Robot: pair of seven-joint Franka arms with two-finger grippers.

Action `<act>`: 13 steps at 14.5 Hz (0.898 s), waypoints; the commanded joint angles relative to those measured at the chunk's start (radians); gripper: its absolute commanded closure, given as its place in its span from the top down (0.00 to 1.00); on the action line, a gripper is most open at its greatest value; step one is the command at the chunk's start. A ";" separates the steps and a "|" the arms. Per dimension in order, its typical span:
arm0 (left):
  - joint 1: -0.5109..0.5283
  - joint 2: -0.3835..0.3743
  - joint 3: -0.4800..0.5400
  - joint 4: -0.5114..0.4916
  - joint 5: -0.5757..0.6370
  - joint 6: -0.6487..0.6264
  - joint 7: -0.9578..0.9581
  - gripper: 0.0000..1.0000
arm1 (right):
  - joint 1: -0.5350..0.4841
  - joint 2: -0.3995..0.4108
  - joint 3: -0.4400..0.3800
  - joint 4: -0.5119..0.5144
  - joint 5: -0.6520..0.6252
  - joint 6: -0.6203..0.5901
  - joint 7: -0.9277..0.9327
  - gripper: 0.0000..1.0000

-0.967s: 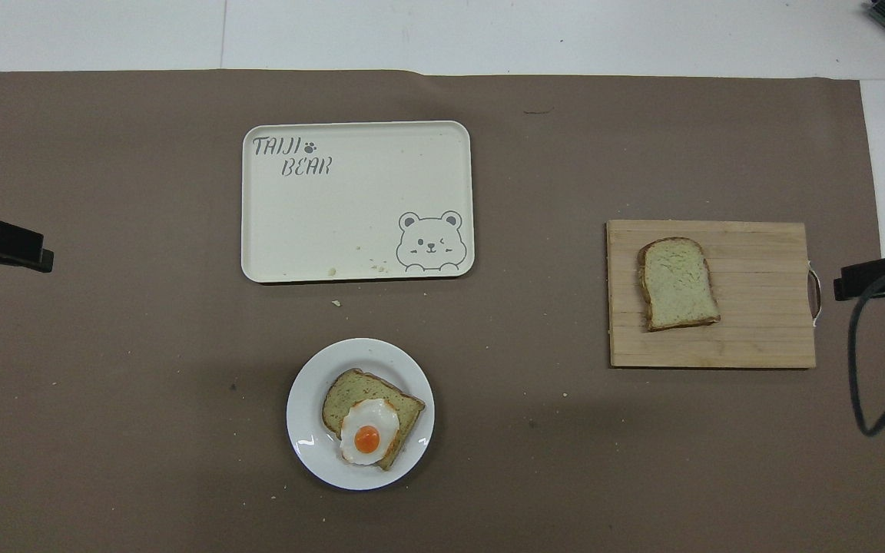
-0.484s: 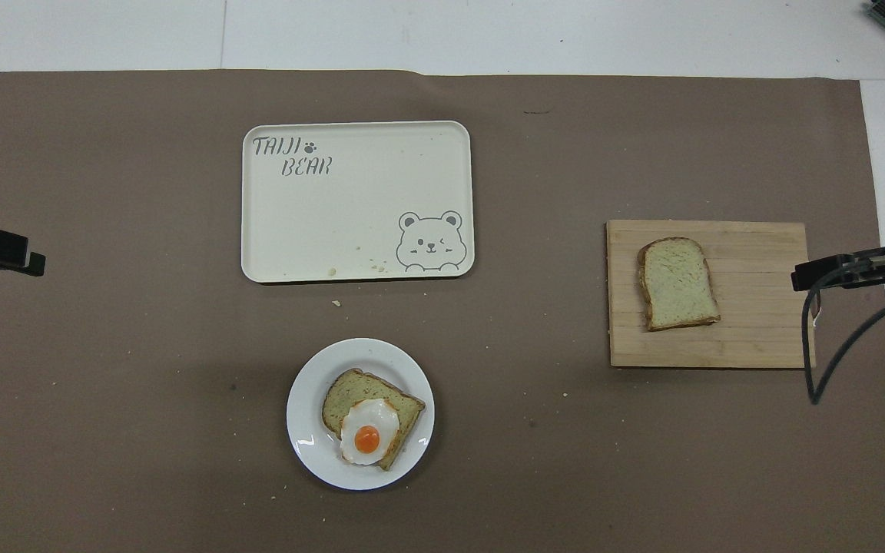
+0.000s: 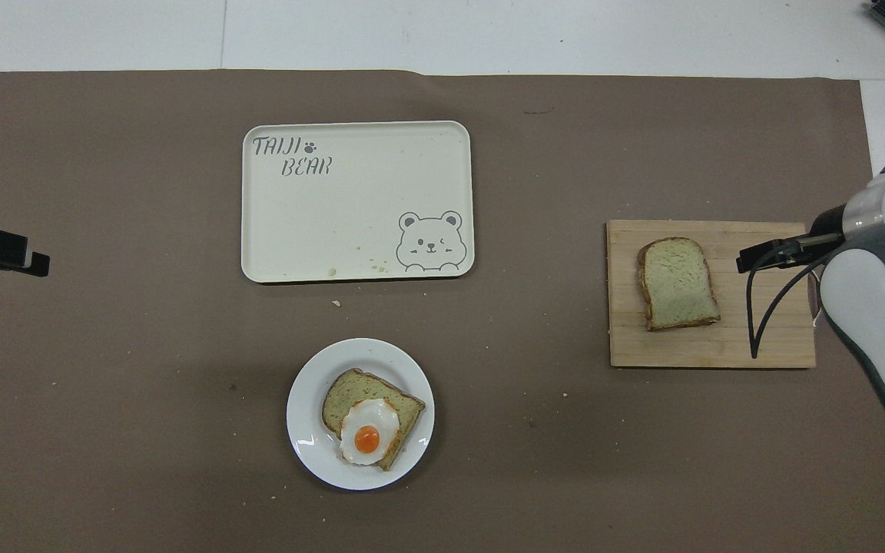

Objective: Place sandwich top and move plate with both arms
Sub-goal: 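Reach the right gripper to the bread slice and grasp its edge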

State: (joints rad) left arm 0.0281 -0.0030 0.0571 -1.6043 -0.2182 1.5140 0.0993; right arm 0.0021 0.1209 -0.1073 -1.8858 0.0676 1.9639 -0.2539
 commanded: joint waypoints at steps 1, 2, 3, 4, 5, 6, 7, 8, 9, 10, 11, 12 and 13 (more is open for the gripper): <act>0.016 -0.038 -0.006 -0.068 -0.033 0.032 0.019 1.00 | -0.013 0.045 0.006 -0.031 0.075 0.071 -0.076 1.00; 0.016 -0.040 -0.006 -0.081 -0.049 0.041 0.020 1.00 | -0.013 0.055 0.006 -0.051 0.095 0.113 -0.088 1.00; 0.016 -0.041 -0.006 -0.097 -0.058 0.057 0.029 1.00 | -0.014 0.071 0.006 -0.068 0.112 0.131 -0.097 1.00; 0.016 -0.041 -0.006 -0.117 -0.061 0.075 0.049 1.00 | -0.014 0.088 0.006 -0.079 0.142 0.145 -0.113 1.00; 0.016 -0.043 -0.006 -0.140 -0.075 0.095 0.059 1.00 | -0.013 0.104 0.006 -0.096 0.159 0.180 -0.134 1.00; 0.016 -0.046 -0.006 -0.160 -0.093 0.112 0.066 1.00 | -0.014 0.120 0.006 -0.108 0.161 0.208 -0.159 1.00; 0.016 -0.046 -0.006 -0.183 -0.113 0.126 0.074 1.00 | -0.014 0.132 0.006 -0.116 0.170 0.223 -0.182 1.00; 0.016 -0.048 -0.006 -0.202 -0.127 0.138 0.082 1.00 | -0.014 0.140 0.006 -0.122 0.187 0.227 -0.202 1.00; 0.015 -0.049 -0.006 -0.221 -0.139 0.153 0.085 1.00 | -0.014 0.143 0.006 -0.124 0.193 0.227 -0.211 1.00; 0.013 -0.055 -0.006 -0.229 -0.145 0.166 0.085 1.00 | -0.014 0.144 0.006 -0.142 0.195 0.233 -0.214 0.92; 0.013 -0.054 -0.006 -0.226 -0.145 0.163 0.085 1.00 | -0.013 0.141 0.006 -0.159 0.195 0.249 -0.216 0.78; 0.013 -0.051 -0.006 -0.218 -0.145 0.158 0.085 1.00 | -0.007 0.140 0.006 -0.164 0.195 0.251 -0.216 0.53; 0.013 -0.046 -0.008 -0.212 -0.144 0.152 0.083 1.00 | -0.005 0.140 0.006 -0.164 0.195 0.251 -0.214 0.30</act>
State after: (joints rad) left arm 0.0310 -0.0161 0.0559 -1.7837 -0.3455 1.6503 0.1655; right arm 0.0013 0.2771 -0.1065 -2.0205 0.2296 2.1900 -0.4283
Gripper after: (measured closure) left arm 0.000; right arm 0.123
